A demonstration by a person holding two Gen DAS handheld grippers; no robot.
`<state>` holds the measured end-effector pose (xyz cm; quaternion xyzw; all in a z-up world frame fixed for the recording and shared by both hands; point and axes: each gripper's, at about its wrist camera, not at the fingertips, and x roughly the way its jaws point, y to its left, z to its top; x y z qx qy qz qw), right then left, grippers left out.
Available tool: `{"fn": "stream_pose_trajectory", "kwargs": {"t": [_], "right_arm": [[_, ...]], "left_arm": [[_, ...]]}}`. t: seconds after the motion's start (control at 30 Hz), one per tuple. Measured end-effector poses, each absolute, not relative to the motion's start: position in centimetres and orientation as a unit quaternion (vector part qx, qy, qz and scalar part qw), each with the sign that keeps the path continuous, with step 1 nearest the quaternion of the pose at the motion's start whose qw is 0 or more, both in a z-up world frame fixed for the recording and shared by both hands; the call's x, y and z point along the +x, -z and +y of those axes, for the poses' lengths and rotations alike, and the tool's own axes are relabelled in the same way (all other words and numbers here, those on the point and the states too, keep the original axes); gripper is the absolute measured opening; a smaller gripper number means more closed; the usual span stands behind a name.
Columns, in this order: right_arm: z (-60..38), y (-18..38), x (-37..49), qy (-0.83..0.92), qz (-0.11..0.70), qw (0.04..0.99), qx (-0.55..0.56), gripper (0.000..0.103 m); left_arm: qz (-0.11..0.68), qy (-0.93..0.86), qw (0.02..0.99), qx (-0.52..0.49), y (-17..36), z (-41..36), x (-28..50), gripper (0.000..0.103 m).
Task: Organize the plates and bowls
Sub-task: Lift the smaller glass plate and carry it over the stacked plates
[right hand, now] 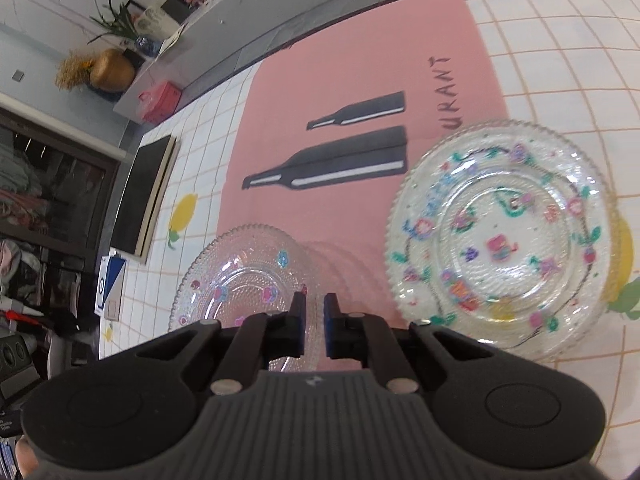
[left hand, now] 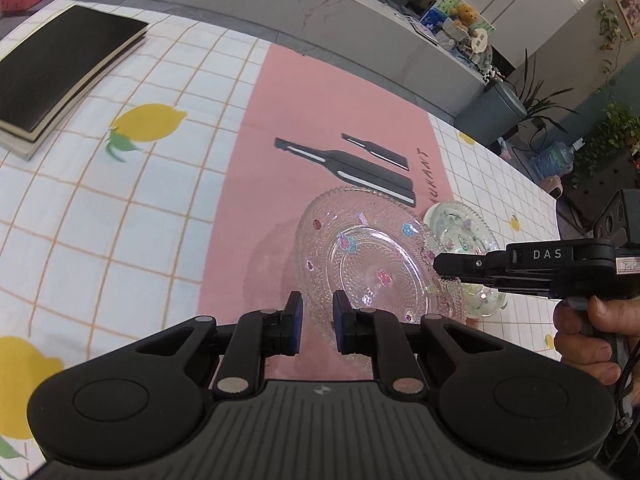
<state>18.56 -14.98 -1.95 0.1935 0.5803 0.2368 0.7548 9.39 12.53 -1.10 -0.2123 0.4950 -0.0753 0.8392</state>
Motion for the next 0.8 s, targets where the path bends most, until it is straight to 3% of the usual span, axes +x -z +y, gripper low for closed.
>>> {"fn": "stream_pose_trajectory", "kwargs": {"t": [0.8], "right_arm": [[-21.2,-1.1,19.7,-0.212,0.534,0.788,0.22,0.007]], "left_arm": [[0.474,0.096,0.851,-0.202,-0.9,7.1,12.4,0.017]]}}
